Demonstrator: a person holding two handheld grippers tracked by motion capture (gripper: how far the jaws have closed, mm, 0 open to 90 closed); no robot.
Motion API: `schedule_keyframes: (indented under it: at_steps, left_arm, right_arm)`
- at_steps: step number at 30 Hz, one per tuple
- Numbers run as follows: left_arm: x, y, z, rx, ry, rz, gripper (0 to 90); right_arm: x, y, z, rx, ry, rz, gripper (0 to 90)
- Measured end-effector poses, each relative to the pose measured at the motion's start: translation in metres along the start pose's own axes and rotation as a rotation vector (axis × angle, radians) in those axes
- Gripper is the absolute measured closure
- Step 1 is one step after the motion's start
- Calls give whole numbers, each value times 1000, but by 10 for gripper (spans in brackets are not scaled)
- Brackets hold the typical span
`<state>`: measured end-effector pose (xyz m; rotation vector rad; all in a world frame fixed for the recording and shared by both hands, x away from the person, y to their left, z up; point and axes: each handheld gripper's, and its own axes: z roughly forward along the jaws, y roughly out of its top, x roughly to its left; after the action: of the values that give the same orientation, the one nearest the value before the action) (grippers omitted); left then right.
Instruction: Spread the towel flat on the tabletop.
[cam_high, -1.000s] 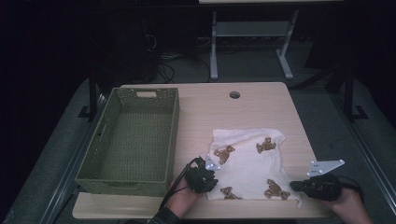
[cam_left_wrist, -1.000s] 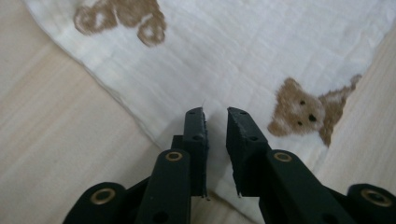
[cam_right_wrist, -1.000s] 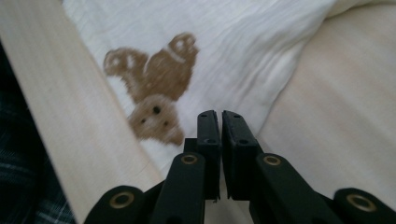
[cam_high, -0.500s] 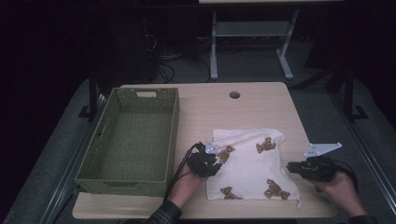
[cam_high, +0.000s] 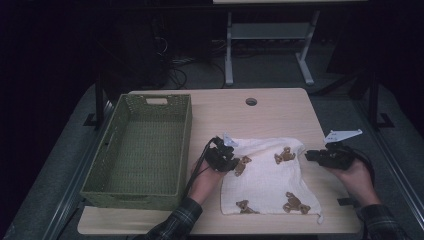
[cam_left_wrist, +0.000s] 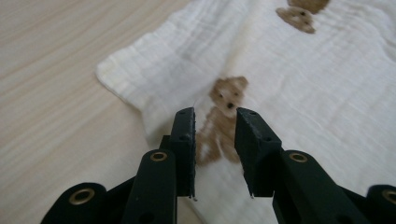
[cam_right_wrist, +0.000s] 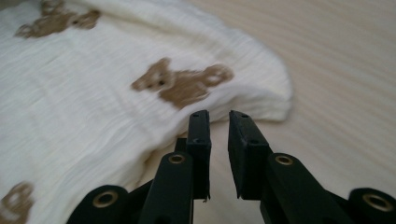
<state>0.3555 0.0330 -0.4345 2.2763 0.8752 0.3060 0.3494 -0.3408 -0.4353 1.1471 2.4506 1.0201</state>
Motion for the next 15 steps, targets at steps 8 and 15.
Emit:
schedule_keyframes:
  at_steps: [8, 15]
  left_arm:
    - [18, 14, 14, -14, 28, -38, 664]
    - [31, 23, 32, -8, 38, -67, 642]
  right_arm:
    - [-28, 19, 17, -11, -60, 55, 761]
    - [-49, 28, 48, 32, -38, 102, 736]
